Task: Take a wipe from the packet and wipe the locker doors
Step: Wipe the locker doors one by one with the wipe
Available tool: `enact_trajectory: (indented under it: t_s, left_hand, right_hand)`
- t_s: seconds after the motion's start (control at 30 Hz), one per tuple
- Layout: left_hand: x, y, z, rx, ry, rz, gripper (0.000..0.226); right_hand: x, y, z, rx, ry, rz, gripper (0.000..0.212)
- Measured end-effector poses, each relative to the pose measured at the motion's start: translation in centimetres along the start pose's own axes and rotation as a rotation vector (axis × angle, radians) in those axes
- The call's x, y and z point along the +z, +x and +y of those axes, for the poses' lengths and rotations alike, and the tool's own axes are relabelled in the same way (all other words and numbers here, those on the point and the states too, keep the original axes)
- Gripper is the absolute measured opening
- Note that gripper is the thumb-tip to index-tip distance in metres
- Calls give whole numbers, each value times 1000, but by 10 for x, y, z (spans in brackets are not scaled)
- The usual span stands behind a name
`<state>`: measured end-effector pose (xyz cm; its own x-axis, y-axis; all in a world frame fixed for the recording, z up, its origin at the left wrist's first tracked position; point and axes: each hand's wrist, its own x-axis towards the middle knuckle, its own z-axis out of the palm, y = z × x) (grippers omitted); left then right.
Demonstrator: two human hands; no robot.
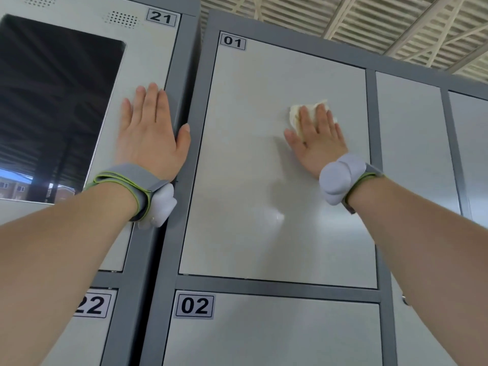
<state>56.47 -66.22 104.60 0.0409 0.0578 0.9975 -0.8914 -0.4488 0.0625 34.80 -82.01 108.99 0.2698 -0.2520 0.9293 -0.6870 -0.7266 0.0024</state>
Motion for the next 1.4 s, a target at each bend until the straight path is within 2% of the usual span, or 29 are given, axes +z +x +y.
enact_trajectory:
  t_s: [0.1, 0.2, 0.37, 0.43, 0.57, 0.63, 0.8, 0.97, 1.03, 1.2, 1.27, 1.4]
  left_hand:
    - [0, 1, -1, 4, 0, -14, 68]
    - [2, 1, -3, 22, -1, -2, 64]
    - [-1, 2, -2, 13, -38, -19, 73]
    - [-2, 1, -4, 33, -40, -15, 73]
    - [-6, 1, -21, 136, -1, -39, 73]
    - [-9, 3, -29, 172, -11, -58, 76]
    - [-10, 3, -41, 242, -56, -106, 71]
    - [-8, 2, -38, 260, -55, -109, 64]
    - [-15, 2, -43, 247, -63, -119, 64]
    - [-17, 2, -45, 282, -58, -131, 64]
    - [-16, -4, -46, 288, -39, -99, 67]
    - [-11, -20, -44, 239, 18, -52, 65]
  right_hand:
    - [4, 1, -13, 23, 22, 23, 67]
    - [16, -18, -30, -108, 1, 46, 67]
    - [20, -40, -39, -299, -4, 4, 67]
    - [14, -30, -32, -263, -28, -12, 66]
    - [1, 3, -24, -30, -8, -4, 66]
    - [5, 6, -32, 4, 14, 11, 67]
    - [22, -22, -58, -144, 1, 63, 68]
    - [25, -42, -62, -306, -28, -12, 71]
    - [17, -31, -64, -285, -50, -31, 68]
    - [6, 9, -65, -46, -11, -31, 69]
    - [10, 8, -73, -54, 1, -11, 70]
    - [22, -19, -91, -195, -21, 25, 70]
